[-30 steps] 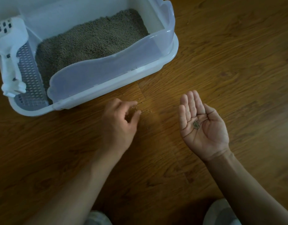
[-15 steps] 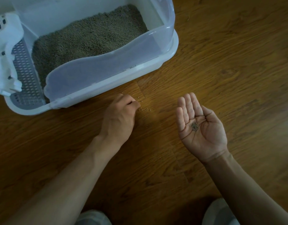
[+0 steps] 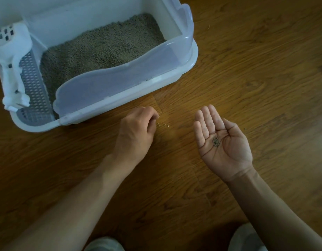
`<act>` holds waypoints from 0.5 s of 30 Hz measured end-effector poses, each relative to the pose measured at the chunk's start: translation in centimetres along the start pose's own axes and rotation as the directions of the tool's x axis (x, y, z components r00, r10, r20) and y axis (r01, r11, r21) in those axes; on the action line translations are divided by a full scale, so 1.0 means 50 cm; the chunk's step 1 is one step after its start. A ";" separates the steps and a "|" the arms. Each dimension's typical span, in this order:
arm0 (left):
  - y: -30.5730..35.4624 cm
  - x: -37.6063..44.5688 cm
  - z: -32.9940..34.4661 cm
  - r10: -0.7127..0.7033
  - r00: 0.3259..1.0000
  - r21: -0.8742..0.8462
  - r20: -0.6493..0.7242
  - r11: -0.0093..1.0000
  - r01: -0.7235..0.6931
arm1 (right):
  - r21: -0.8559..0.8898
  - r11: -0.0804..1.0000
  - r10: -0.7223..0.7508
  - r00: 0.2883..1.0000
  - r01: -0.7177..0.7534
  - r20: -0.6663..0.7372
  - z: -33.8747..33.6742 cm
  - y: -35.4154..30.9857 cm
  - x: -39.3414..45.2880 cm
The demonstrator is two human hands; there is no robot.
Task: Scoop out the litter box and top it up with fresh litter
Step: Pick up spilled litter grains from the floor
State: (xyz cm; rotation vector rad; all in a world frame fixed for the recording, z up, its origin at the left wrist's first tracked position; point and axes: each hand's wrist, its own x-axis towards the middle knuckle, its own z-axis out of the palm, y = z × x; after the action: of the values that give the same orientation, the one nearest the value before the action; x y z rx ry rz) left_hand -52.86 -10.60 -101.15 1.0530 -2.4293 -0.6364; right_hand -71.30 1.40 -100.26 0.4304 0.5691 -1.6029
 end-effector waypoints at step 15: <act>0.162 -0.011 -0.108 -0.003 0.965 -0.220 -0.263 0.974 -0.057 | -0.115 0.992 -0.047 0.999 0.046 -0.011 0.113 0.037 -0.029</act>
State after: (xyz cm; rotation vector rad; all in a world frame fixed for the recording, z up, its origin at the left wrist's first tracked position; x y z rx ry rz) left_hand -54.19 -6.56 -92.39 0.9440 -2.0849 -0.6977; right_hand -69.00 -0.88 -95.08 0.3444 0.6826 -1.6037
